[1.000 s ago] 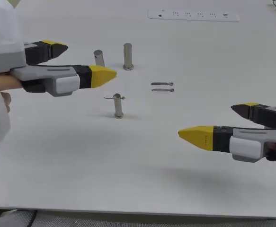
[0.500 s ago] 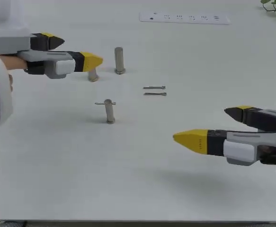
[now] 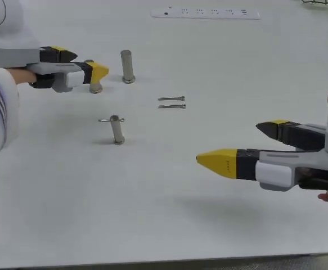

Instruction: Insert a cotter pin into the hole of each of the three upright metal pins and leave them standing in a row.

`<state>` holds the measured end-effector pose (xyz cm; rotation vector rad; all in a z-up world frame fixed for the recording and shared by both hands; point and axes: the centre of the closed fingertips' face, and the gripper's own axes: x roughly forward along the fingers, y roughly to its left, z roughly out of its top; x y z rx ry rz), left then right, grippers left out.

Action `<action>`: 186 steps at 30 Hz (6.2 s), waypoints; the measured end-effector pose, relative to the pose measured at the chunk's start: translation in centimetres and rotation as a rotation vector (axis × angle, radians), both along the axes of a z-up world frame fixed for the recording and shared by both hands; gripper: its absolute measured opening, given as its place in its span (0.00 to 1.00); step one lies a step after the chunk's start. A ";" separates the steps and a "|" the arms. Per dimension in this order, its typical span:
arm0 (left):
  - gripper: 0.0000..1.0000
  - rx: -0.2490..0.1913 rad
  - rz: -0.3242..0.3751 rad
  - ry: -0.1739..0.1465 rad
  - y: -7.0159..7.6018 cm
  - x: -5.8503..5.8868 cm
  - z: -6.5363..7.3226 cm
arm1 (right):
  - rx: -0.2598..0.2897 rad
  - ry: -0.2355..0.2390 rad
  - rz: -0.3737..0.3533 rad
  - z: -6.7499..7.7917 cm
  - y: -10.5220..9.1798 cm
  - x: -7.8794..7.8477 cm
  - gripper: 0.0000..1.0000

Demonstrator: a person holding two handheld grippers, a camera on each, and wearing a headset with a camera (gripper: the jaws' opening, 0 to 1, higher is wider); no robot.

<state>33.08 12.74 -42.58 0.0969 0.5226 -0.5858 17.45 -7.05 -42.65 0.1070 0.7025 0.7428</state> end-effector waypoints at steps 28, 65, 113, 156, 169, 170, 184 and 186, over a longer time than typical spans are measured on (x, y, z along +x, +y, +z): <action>0.10 0.056 0.053 0.004 0.6 1.9 -2.8 | 0.004 0.003 -0.009 -0.4 -0.6 0.1 0.88; 0.09 0.003 -0.256 -0.215 -1.2 -5.1 9.3 | 0.006 -0.037 0.017 0.7 -0.4 -0.7 0.88; 0.09 0.050 -0.644 -0.053 -14.1 -16.6 0.4 | -0.006 -0.024 0.006 0.2 -1.9 -1.2 0.85; 0.09 0.076 -0.673 -0.004 -14.5 -16.9 -2.9 | 0.005 -0.017 0.022 -0.2 -1.0 -1.5 0.94; 0.10 0.058 -0.677 -0.015 -14.5 -16.8 -3.0 | -0.036 -0.058 0.058 -0.3 -0.9 -1.5 0.97; 0.10 0.058 -0.677 -0.017 -14.5 -16.8 -3.0 | -0.035 -0.058 0.060 -0.2 -0.9 -1.5 0.97; 0.23 0.012 -0.657 -0.057 -13.8 -17.1 0.2 | -0.036 -0.080 0.058 0.0 -0.9 -1.3 0.97; 0.32 -0.021 -0.634 -0.053 -13.4 -17.2 1.1 | -0.036 -0.080 0.057 0.0 -0.9 -1.3 0.97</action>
